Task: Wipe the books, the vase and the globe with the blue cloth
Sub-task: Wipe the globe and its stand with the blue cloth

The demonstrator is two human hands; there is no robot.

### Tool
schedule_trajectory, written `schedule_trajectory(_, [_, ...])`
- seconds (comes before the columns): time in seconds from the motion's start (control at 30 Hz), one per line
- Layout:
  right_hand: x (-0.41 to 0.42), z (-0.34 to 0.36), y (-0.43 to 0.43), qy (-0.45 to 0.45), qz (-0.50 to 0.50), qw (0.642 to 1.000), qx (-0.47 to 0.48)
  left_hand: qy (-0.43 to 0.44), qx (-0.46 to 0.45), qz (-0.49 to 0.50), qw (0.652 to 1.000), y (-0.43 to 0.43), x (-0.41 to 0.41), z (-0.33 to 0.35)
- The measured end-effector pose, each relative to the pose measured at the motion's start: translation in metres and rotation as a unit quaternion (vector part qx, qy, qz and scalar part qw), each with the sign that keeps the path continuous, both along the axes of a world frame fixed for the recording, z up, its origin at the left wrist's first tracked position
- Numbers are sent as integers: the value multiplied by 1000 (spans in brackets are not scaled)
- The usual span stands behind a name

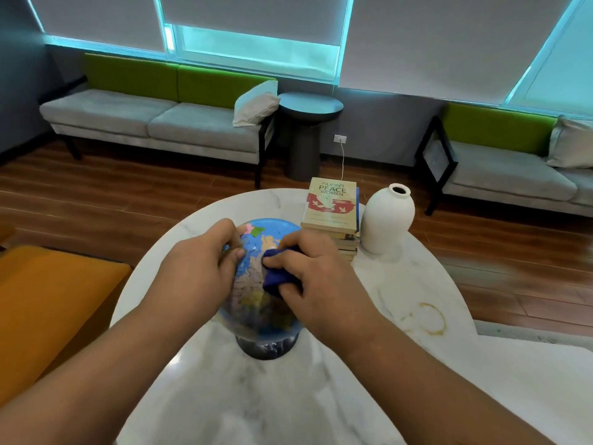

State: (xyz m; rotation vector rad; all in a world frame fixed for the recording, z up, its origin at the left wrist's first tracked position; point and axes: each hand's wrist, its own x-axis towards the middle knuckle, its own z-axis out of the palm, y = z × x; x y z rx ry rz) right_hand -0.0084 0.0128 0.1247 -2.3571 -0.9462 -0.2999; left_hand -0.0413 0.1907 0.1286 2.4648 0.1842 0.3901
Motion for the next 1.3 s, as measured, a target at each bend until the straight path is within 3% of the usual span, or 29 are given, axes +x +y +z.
schedule_trajectory(0.33, [13, 24, 25, 22, -8, 999, -46, 7, 54, -26, 998, -2, -4, 4])
schedule_trajectory(0.53, [37, 23, 7, 100, -93, 990, 45, 6, 41, 4, 999, -5, -3, 1])
schedule_trajectory(0.67, [13, 23, 13, 31, 48, 995, -83, -11, 46, -8, 999, -3, -5, 1])
schedule_trajectory(0.73, [12, 21, 11, 14, 70, 993, -96, -4, 53, -15, 998, -1, -4, 2])
schedule_trajectory(0.83, [34, 12, -1, 69, 9, 997, 21, 3, 60, -7, 998, 1, -1, 1])
schedule_trajectory(0.9, [46, -3, -12, 147, -49, 979, 134, 8, 54, 3, 998, 3, -1, 0])
schedule_trajectory(0.97, [44, -26, -20, 252, -96, 922, 277, 13, 47, 8, 999, 5, -1, -1])
schedule_trajectory(1.03, [27, -55, -27, 335, -133, 838, 411, 14, 43, 9, 999, 6, -1, -1])
schedule_trajectory(1.1, [7, -84, -30, 406, -161, 765, 473, 11, 45, 13, 999, 6, 0, 0])
schedule_trajectory(1.17, [-6, -100, -29, 450, -181, 732, 479, 9, 56, 19, 998, 6, 2, 0])
schedule_trajectory(1.23, [-8, -99, -26, 429, -209, 740, 474, 5, 69, 20, 997, 5, 2, 0])
schedule_trajectory(1.3, [-6, -83, -23, 321, -211, 808, 446, -5, 81, 23, 996, 2, 1, 1])
